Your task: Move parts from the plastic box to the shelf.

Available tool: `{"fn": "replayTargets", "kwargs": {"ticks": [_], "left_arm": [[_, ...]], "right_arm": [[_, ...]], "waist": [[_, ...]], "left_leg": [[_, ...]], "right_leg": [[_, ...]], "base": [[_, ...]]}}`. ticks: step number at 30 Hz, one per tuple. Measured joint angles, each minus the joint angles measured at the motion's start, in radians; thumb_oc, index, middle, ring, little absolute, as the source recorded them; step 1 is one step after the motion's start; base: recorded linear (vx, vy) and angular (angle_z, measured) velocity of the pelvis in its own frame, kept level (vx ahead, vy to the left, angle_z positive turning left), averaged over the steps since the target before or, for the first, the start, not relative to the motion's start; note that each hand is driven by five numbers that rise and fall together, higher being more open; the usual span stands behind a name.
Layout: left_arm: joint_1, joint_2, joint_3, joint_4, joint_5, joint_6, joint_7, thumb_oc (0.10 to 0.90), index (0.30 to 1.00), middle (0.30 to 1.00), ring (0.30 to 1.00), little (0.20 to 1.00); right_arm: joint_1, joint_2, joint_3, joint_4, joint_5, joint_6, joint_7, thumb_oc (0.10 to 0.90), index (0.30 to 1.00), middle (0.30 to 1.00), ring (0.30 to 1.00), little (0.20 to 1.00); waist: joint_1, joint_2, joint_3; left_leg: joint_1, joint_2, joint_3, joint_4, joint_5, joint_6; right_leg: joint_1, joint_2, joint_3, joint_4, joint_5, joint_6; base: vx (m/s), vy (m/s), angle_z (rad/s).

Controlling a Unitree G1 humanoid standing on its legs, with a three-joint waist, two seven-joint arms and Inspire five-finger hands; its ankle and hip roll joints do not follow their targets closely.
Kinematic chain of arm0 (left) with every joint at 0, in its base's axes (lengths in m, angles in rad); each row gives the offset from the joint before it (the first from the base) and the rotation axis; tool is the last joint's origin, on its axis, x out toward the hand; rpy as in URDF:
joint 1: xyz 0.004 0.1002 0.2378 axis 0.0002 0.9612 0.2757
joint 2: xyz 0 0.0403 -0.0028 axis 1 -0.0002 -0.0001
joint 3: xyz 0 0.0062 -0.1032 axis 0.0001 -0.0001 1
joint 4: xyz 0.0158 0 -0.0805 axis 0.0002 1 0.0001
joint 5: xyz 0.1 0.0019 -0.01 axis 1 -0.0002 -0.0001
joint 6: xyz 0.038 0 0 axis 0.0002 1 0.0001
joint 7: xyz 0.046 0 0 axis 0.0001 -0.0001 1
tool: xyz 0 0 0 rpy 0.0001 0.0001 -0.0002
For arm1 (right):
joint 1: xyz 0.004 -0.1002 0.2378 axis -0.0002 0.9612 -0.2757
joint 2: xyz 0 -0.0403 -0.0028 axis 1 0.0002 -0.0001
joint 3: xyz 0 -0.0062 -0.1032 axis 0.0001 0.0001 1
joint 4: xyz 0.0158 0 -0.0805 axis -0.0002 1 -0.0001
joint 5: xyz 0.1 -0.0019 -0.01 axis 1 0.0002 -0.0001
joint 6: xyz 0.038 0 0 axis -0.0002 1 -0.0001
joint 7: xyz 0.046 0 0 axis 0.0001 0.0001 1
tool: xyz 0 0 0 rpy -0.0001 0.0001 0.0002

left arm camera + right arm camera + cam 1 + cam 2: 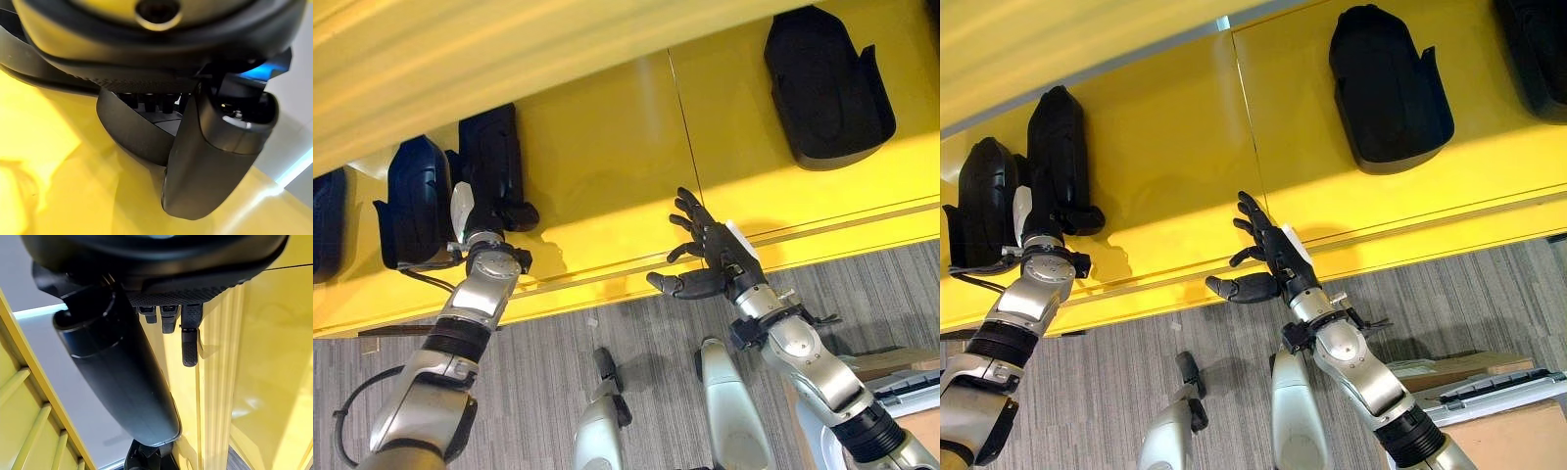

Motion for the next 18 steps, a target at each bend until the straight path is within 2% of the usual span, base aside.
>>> {"fn": "replayTargets", "kwargs": {"ticks": [18], "left_arm": [[0.073, -0.009, 0.0, -0.04, 0.019, -0.018, -0.009, 0.9, 1.0, 1.0, 1.0, 1.0]], "right_arm": [[0.011, 0.0, -0.011, 0.013, -0.001, -0.008, 0.009, 0.9, 1.0, 1.0, 1.0, 1.0]], "waist": [[0.005, 0.017, -0.012]], "left_leg": [[0.002, -0.002, 0.001, 0.0, -0.004, -0.003]], "right_leg": [[0.002, -0.003, 0.0, 0.0, 0.0, -0.001]], "base": [[0.0, 0.002, 0.0]]}}
